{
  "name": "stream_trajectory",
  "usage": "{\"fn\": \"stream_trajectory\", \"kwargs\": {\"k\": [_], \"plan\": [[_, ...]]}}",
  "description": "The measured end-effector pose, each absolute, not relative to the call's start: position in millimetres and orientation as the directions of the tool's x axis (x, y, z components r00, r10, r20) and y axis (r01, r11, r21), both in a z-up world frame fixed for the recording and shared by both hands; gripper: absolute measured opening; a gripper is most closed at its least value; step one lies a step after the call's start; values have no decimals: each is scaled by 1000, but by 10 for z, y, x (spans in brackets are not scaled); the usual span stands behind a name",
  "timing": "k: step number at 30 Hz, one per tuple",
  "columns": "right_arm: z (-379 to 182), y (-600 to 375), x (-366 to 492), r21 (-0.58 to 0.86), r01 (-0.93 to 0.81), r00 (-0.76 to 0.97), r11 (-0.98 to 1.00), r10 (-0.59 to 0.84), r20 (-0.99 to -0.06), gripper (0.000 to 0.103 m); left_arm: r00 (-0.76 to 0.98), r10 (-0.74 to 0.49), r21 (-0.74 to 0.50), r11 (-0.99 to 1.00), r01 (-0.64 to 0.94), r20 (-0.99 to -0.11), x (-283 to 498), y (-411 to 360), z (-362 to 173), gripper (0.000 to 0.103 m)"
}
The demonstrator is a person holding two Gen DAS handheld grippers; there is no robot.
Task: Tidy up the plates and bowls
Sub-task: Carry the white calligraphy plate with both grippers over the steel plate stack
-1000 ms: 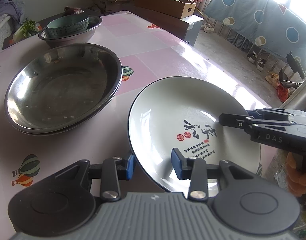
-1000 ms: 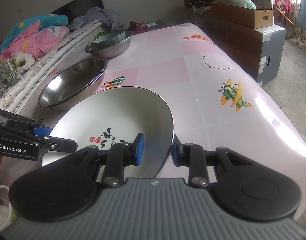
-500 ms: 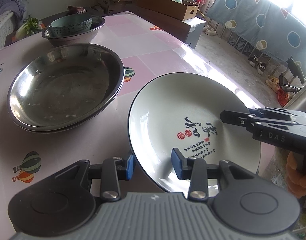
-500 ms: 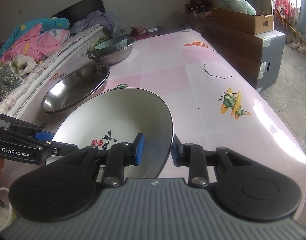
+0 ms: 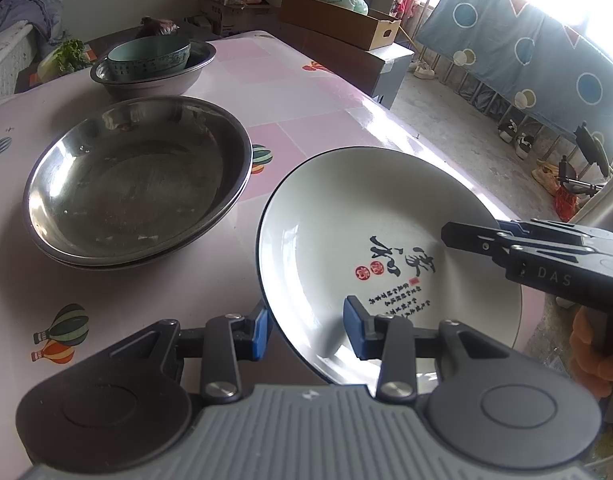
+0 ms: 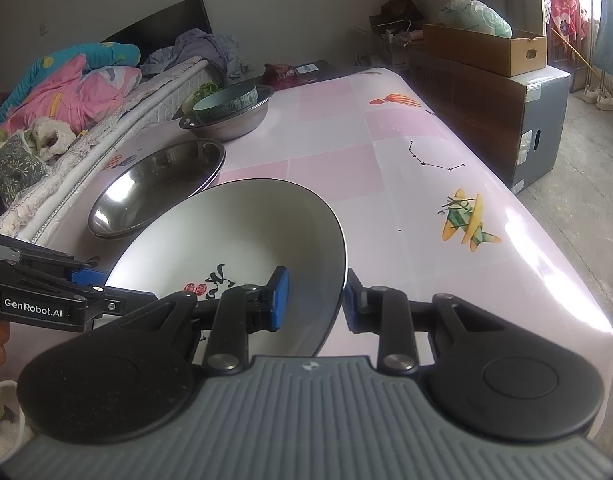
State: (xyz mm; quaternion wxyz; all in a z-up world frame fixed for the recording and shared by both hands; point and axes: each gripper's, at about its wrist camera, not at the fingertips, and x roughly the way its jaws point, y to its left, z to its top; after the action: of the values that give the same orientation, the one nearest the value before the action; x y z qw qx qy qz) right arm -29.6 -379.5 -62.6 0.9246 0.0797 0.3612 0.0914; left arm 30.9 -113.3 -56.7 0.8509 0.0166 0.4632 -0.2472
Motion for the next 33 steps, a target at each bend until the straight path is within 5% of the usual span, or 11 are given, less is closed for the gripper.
{"fn": "stream_trajectory", "kwargs": {"k": [33], "plan": [[-436,-3719,-302,200,-127,739,972,227,-634,28,491,-417,-211,883,420,-765,248,-1017,-405,39]]}}
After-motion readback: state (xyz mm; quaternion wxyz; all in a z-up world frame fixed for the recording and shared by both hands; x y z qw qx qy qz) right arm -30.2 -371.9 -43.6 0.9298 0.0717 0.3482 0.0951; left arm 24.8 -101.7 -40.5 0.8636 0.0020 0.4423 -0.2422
